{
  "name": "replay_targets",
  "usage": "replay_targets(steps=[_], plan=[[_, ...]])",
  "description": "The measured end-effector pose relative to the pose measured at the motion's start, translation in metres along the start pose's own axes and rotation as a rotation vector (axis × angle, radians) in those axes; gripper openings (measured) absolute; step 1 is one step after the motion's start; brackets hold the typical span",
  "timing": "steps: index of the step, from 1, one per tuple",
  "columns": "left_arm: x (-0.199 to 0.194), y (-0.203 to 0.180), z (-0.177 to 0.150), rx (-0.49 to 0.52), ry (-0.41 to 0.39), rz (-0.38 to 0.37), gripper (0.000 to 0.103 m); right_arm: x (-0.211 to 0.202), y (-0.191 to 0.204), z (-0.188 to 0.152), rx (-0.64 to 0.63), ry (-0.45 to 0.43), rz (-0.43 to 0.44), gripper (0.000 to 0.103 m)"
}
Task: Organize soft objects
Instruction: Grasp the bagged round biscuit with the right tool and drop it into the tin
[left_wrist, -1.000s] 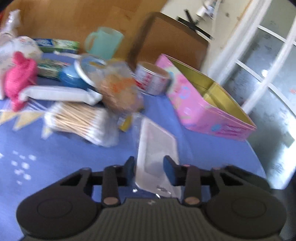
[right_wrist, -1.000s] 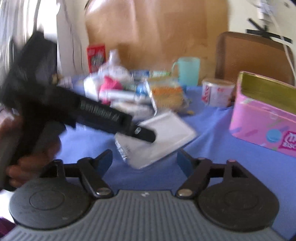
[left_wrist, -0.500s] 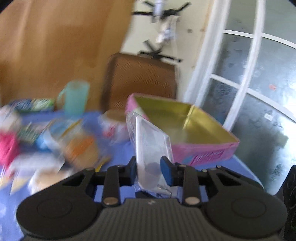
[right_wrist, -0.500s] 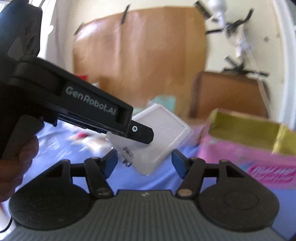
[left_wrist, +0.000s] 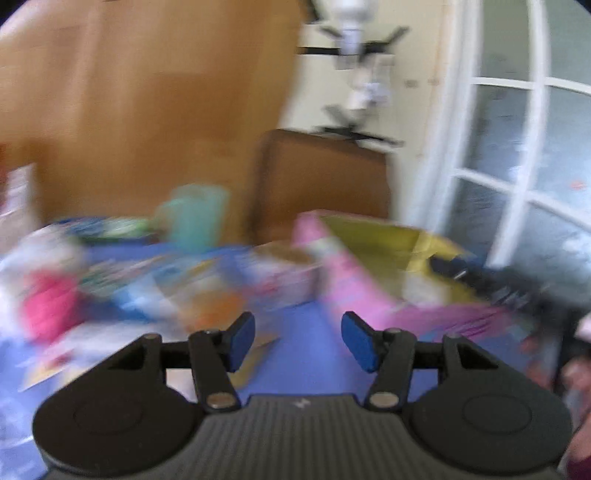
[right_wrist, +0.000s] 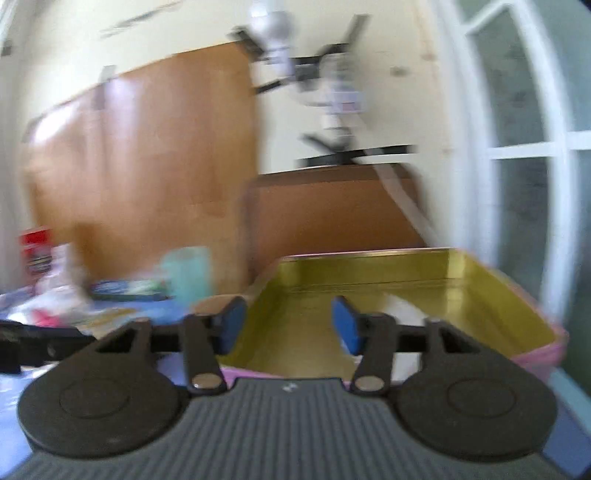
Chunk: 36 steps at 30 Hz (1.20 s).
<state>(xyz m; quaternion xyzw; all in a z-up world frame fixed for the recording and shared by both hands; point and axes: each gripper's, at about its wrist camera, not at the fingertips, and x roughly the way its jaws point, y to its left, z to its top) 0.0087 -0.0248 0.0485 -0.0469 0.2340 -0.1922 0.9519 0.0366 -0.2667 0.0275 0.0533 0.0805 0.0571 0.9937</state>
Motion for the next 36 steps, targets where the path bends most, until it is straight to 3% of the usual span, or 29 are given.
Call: replay_targets(steps=[5,6,9,12,14,15,16,19,21,24,28,30,32,33,35,36], plan=[[-0.031,0.063,-0.028,-0.15,0.032,0.118,0.053,0.039,0.069,-0.007,-0.129,0.112,0.236,0.045],[-0.034,0.072,-0.032,-0.177,0.031,0.127,0.053,0.049,0.082,-0.008,-0.141,0.137,0.264,0.051],[-0.039,0.091,-0.033,-0.239,0.034,0.127,0.053,0.084,0.112,-0.014,-0.14,0.235,0.338,0.086],[-0.041,0.101,-0.036,-0.259,0.03,0.124,0.053,0.111,0.13,-0.021,-0.189,0.244,0.297,0.098],[-0.042,0.105,-0.039,-0.269,0.022,0.108,0.054,0.133,0.133,-0.027,-0.211,0.317,0.29,0.092],[-0.043,0.105,-0.04,-0.269,0.02,0.105,0.054,0.145,0.129,-0.03,-0.179,0.384,0.312,0.079],[-0.041,0.104,-0.04,-0.269,0.021,0.1,0.054,0.147,0.125,-0.032,-0.144,0.418,0.322,0.076],[-0.042,0.102,-0.04,-0.265,0.024,0.068,0.054,0.122,0.112,-0.024,-0.09,0.427,0.307,0.069],[-0.04,0.095,-0.037,-0.251,0.03,0.029,0.054,0.093,0.099,-0.018,-0.065,0.442,0.309,0.07],[-0.034,0.078,-0.032,-0.221,0.052,-0.064,0.054,0.043,0.087,-0.021,-0.122,0.469,0.287,0.072],[-0.008,0.05,-0.029,-0.216,0.157,-0.187,0.058,0.002,0.099,-0.055,-0.227,0.468,0.313,0.081],[0.003,0.039,-0.03,-0.223,0.221,-0.215,0.062,-0.012,0.102,-0.068,-0.276,0.416,0.296,0.09],[0.01,0.031,-0.033,-0.236,0.259,-0.208,0.075,-0.022,0.098,-0.077,-0.297,0.381,0.284,0.092],[0.014,0.027,-0.036,-0.244,0.277,-0.207,0.075,-0.023,0.096,-0.079,-0.296,0.374,0.293,0.093],[0.021,0.019,-0.04,-0.241,0.292,-0.207,0.066,-0.025,0.09,-0.083,-0.28,0.359,0.314,0.092],[0.021,0.012,-0.041,-0.218,0.288,-0.196,0.055,-0.026,0.089,-0.084,-0.27,0.351,0.324,0.08]])
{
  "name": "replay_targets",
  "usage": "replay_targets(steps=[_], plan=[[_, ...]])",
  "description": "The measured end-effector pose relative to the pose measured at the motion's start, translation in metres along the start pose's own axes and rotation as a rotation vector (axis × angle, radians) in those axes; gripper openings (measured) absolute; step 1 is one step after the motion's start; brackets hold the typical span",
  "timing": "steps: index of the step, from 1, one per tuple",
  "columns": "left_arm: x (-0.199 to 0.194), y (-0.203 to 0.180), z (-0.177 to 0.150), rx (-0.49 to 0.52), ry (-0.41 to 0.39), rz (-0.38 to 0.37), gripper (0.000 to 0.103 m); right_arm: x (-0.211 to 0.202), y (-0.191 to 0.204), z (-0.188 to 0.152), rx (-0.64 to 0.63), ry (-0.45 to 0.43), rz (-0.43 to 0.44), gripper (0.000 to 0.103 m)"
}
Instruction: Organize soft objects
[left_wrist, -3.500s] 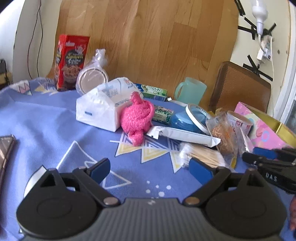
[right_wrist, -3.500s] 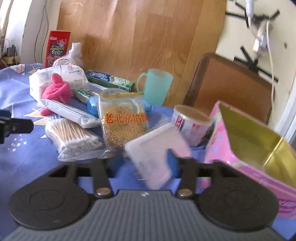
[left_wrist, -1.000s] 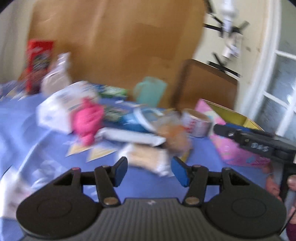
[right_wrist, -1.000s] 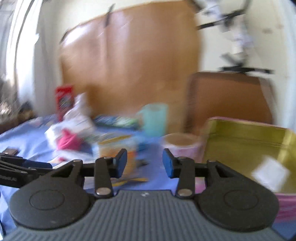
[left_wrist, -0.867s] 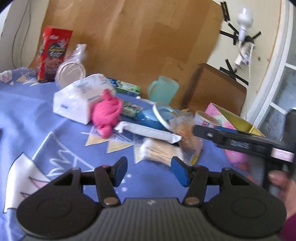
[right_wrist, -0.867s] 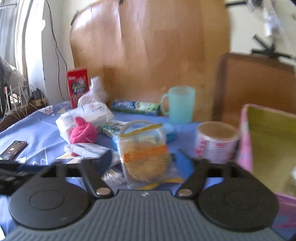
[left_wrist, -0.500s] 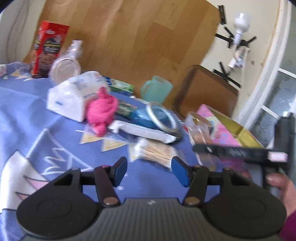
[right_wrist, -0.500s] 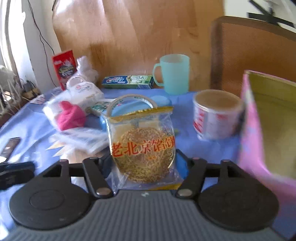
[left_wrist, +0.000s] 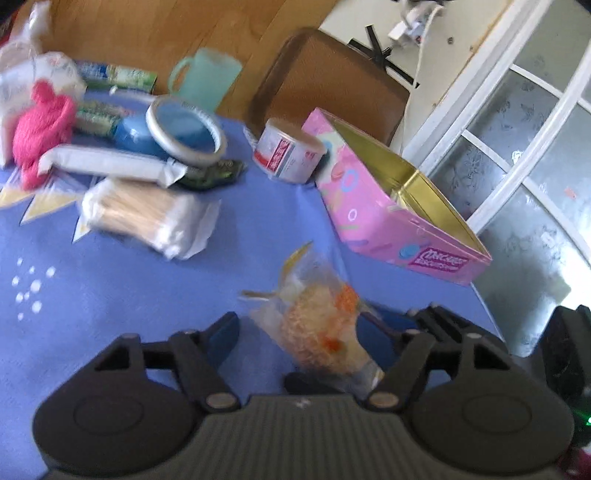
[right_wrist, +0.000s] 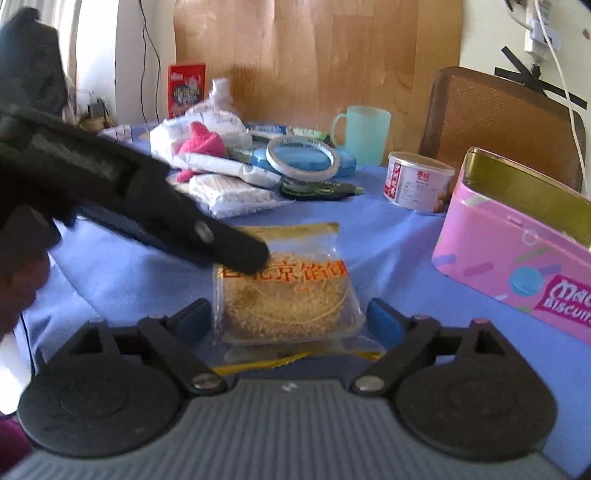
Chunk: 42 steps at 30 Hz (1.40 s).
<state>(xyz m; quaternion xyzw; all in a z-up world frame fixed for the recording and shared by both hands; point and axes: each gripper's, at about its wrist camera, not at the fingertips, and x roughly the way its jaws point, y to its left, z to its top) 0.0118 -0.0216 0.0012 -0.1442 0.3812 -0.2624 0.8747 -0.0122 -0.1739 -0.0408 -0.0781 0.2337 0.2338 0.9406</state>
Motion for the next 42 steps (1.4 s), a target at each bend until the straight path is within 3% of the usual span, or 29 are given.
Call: replay_targets(steps=[1,4,6,10,13,15,17,18,20,22,26,28,31,34,37,39,42], plan=[[0.003,-0.006,0.0,0.014,0.01,-0.001,0.047,-0.001,0.0,0.0,0.006,-0.012,0.019,0.075],[-0.002,-0.024,0.017,0.047,-0.015,-0.024,0.045,-0.001,-0.002,0.008,0.008,-0.054,0.004,0.072],[-0.007,-0.049,0.037,0.114,-0.067,-0.042,0.045,-0.015,-0.014,0.018,0.013,-0.134,-0.028,0.072],[0.004,-0.099,0.078,0.231,-0.141,-0.041,0.046,-0.037,-0.041,0.043,0.01,-0.286,-0.146,0.073],[0.037,-0.121,0.105,0.274,-0.155,-0.056,0.047,-0.038,-0.071,0.055,0.029,-0.343,-0.237,0.073],[0.067,-0.127,0.116,0.28,-0.145,-0.04,0.05,-0.029,-0.097,0.061,0.057,-0.327,-0.286,0.073],[0.094,-0.133,0.12,0.305,-0.136,0.026,0.063,-0.016,-0.12,0.062,0.096,-0.295,-0.314,0.075],[0.102,-0.133,0.12,0.314,-0.138,0.072,0.062,-0.008,-0.129,0.061,0.114,-0.28,-0.336,0.077],[0.098,-0.129,0.117,0.31,-0.153,0.109,0.058,0.003,-0.141,0.057,0.125,-0.253,-0.388,0.078],[0.071,-0.113,0.112,0.29,-0.203,0.069,0.06,0.0,-0.148,0.056,0.145,-0.234,-0.401,0.078],[0.002,-0.065,0.095,0.268,-0.332,0.124,0.06,-0.032,-0.14,0.053,0.192,-0.336,-0.35,0.071],[-0.029,-0.033,0.084,0.237,-0.377,0.198,0.06,-0.046,-0.13,0.059,0.215,-0.387,-0.286,0.049],[-0.06,0.011,0.065,0.182,-0.409,0.353,0.06,-0.041,-0.12,0.072,0.241,-0.409,-0.146,0.031],[-0.075,0.055,0.046,0.074,-0.394,0.412,0.061,-0.015,-0.096,0.09,0.229,-0.354,-0.033,0.03],[-0.068,0.083,0.03,0.018,-0.382,0.453,0.061,0.028,-0.076,0.107,0.239,-0.245,0.045,0.031],[-0.057,0.095,0.024,-0.006,-0.364,0.462,0.06,0.057,-0.063,0.116,0.26,-0.183,0.064,0.038],[-0.051,0.101,0.021,-0.025,-0.349,0.428,0.057,0.104,-0.054,0.133,0.284,-0.097,0.049,0.039]])
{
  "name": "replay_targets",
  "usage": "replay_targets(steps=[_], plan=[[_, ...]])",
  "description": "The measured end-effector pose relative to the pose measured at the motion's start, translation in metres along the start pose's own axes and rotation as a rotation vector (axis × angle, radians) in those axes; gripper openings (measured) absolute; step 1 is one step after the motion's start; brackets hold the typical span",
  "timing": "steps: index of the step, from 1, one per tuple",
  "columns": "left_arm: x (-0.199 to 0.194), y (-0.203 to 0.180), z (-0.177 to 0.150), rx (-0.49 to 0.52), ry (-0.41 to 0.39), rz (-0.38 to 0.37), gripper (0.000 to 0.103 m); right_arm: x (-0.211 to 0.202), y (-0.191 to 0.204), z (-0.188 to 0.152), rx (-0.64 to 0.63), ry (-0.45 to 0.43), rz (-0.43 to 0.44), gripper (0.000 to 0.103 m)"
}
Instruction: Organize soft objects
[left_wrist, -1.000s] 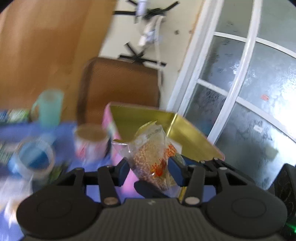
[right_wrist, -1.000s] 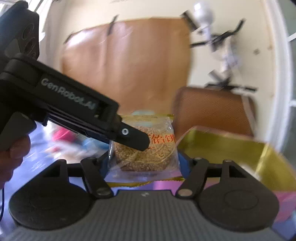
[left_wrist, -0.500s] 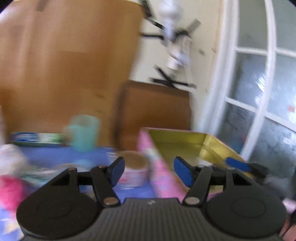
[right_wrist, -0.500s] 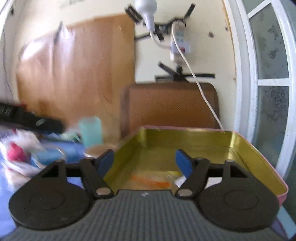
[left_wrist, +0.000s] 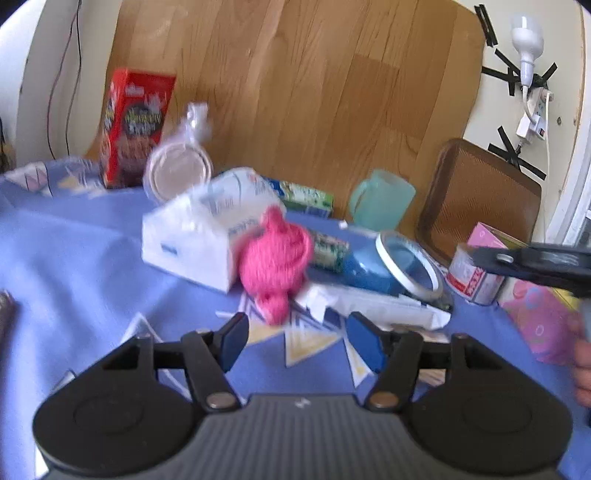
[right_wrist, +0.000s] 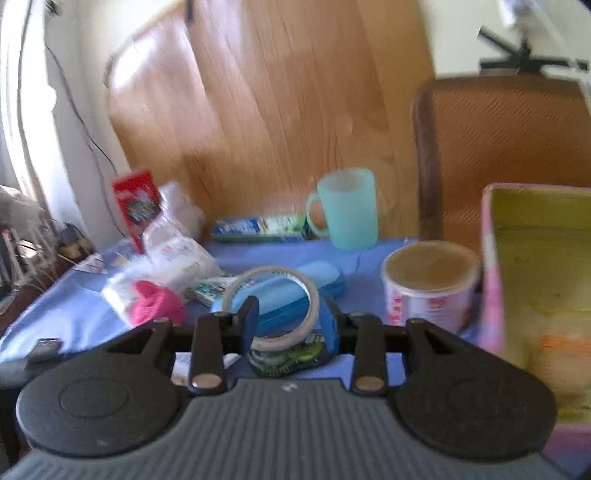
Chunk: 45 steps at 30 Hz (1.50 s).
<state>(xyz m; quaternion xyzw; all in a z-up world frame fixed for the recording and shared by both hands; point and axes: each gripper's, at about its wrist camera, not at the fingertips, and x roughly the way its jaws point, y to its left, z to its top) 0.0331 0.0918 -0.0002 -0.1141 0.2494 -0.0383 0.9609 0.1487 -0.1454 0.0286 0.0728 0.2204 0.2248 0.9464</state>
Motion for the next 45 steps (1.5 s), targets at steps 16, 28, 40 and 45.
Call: replay_targets(steps=[16,28,40,45], plan=[[-0.01,0.018,0.001,-0.077,-0.048,-0.145,0.058,-0.061,0.0,-0.025,0.022,0.043,-0.104,0.011],[0.014,-0.142,-0.01,0.252,0.271,-0.359,0.04,-0.116,0.001,-0.086,-0.106,0.031,-0.172,0.011],[0.03,-0.159,-0.035,0.238,0.289,-0.26,0.013,-0.136,-0.007,-0.109,-0.095,0.003,-0.153,0.055],[0.017,-0.169,-0.031,0.258,0.264,-0.288,0.014,-0.128,-0.008,-0.112,-0.051,0.006,-0.141,0.019]])
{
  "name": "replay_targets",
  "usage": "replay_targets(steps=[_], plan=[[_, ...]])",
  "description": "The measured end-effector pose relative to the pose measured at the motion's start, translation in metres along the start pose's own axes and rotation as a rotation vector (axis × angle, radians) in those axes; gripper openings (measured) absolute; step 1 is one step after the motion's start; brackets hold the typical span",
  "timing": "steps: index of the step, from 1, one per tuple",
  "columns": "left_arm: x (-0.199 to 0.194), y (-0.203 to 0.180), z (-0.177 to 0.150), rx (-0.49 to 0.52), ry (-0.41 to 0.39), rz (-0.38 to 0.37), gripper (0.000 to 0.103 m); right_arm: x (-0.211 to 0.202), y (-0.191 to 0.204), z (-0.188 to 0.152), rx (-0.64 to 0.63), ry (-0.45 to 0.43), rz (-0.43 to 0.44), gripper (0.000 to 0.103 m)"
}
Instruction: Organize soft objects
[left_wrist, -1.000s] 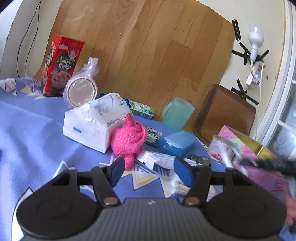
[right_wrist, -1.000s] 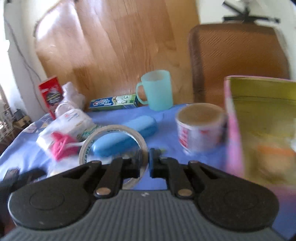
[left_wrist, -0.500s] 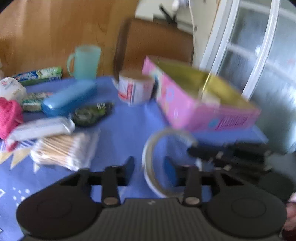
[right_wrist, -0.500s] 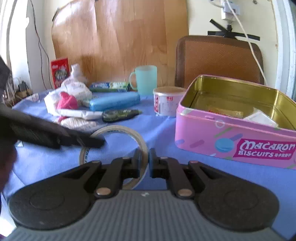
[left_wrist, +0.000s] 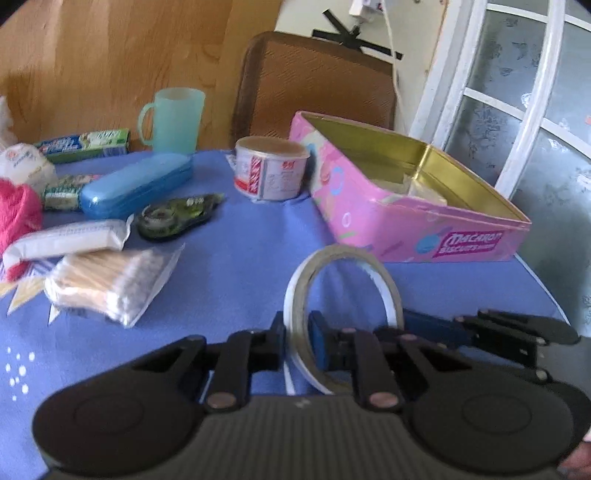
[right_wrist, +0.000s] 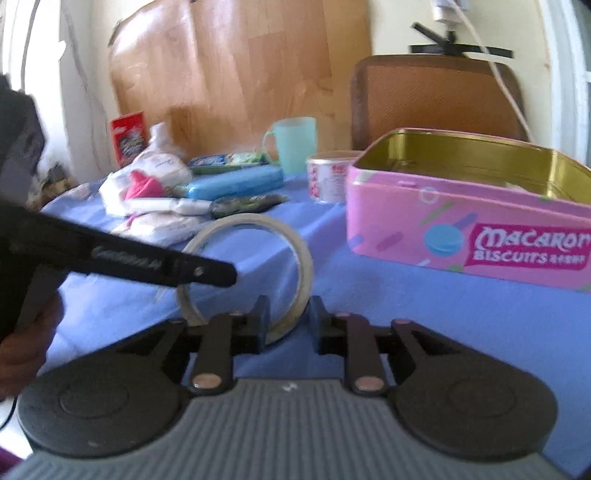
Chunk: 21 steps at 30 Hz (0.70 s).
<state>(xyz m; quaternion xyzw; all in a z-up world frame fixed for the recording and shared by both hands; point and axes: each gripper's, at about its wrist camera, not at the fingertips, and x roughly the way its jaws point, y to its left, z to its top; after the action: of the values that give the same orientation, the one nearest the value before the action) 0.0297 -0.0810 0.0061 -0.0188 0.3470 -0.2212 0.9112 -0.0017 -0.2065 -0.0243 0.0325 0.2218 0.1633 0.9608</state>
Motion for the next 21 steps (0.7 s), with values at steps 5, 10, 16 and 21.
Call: replay_targets(steps=[5,10,16,21], plan=[[-0.002,-0.025,0.04,0.058,-0.042,-0.06,0.015,-0.021,-0.013,0.023,0.017,-0.158,-0.061,0.014],[0.016,-0.078,0.095,0.166,-0.116,-0.12,0.034,-0.025,-0.049,0.057,0.005,-0.274,-0.227,0.012],[0.021,-0.066,0.101,0.111,-0.195,-0.032,0.071,0.011,-0.13,0.085,0.109,-0.198,-0.523,0.045],[-0.016,0.004,0.067,0.009,-0.271,0.079,0.073,-0.007,-0.142,0.077,0.176,-0.263,-0.521,0.045]])
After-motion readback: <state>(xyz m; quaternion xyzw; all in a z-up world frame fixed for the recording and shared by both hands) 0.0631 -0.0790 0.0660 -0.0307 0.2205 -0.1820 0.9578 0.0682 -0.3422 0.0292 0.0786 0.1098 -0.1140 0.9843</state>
